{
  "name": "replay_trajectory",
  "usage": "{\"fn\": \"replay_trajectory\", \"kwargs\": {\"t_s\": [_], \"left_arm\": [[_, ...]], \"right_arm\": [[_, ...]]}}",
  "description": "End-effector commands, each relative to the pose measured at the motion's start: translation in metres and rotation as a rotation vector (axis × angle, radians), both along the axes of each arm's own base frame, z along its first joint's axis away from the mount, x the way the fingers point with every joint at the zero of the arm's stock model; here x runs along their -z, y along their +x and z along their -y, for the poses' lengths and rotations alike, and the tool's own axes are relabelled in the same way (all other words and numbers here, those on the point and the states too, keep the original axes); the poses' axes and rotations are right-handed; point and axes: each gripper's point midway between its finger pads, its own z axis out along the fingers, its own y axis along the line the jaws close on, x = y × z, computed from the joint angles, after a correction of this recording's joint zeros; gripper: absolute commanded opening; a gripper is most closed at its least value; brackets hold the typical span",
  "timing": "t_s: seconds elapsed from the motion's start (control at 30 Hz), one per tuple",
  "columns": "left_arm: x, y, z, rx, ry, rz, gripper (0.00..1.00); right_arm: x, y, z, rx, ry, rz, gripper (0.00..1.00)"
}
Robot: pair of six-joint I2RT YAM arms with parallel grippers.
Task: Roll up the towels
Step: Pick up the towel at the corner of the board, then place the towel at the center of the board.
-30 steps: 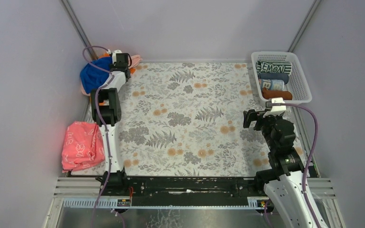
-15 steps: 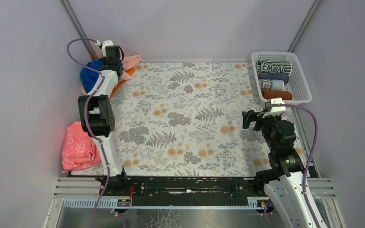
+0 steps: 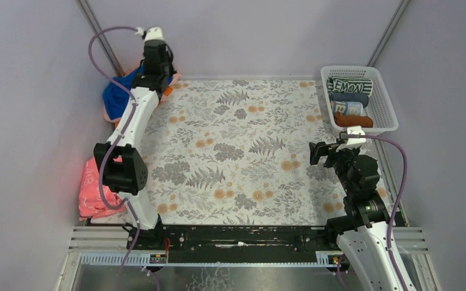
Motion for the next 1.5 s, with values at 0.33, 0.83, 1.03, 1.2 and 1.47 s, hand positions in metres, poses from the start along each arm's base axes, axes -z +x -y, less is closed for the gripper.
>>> {"fn": "replay_trajectory", "kwargs": {"t_s": [0.33, 0.83, 1.03, 1.2, 1.47], "left_arm": [[-0.175, -0.132, 0.235, 0.670, -0.136, 0.269, 0.05], [0.020, -0.235, 0.070, -0.001, -0.074, -0.125, 0.51], [0.080, -0.253, 0.073, 0.020, -0.195, -0.286, 0.71], [0.117, -0.261, 0.097, 0.070, -0.302, -0.402, 0.81], [0.158, -0.285, 0.114, 0.080, -0.414, -0.532, 0.84]], "right_arm": [[-0.037, -0.008, -0.015, -0.081, 0.062, 0.115, 0.99], [-0.006, 0.005, -0.069, -0.308, 0.198, -0.180, 0.99], [0.032, 0.024, -0.098, -0.404, 0.291, -0.370, 0.99], [0.065, 0.052, -0.112, -0.404, 0.337, -0.493, 0.98], [0.123, 0.093, -0.141, -0.349, 0.493, -0.718, 0.76]]}}
